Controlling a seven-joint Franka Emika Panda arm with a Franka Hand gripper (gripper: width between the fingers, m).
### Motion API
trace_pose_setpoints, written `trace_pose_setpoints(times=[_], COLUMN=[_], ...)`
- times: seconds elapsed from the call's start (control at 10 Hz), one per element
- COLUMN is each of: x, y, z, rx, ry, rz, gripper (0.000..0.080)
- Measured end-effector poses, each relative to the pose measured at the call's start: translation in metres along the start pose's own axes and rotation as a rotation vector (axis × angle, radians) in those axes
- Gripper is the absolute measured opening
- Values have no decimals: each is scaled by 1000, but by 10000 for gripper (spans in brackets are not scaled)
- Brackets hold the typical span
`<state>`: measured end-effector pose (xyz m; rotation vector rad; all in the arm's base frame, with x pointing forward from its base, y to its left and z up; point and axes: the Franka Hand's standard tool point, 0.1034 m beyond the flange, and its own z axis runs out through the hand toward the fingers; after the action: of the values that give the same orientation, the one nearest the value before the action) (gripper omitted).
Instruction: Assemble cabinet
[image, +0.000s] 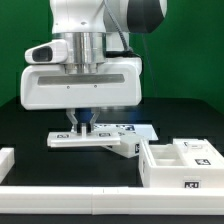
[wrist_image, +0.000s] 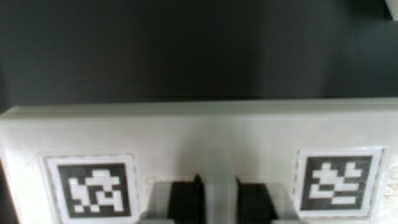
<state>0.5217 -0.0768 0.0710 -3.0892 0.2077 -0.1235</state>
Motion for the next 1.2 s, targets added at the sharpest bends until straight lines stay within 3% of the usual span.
trace_pose_setpoints(times=[0.2, 0.4, 0.8, 1.0, 1.2], x=[-26, -29, -35, -56, -74], y=[-19, -37, -42, -59, -91], z=[-5, -2, -6, -9, -5], rx=[3, 9, 35, 25, 13], ry=[-21, -8, -25, -61, -84], rz=[310, 503, 844, 1109, 1373], gripper=[65, 65, 65, 65, 65])
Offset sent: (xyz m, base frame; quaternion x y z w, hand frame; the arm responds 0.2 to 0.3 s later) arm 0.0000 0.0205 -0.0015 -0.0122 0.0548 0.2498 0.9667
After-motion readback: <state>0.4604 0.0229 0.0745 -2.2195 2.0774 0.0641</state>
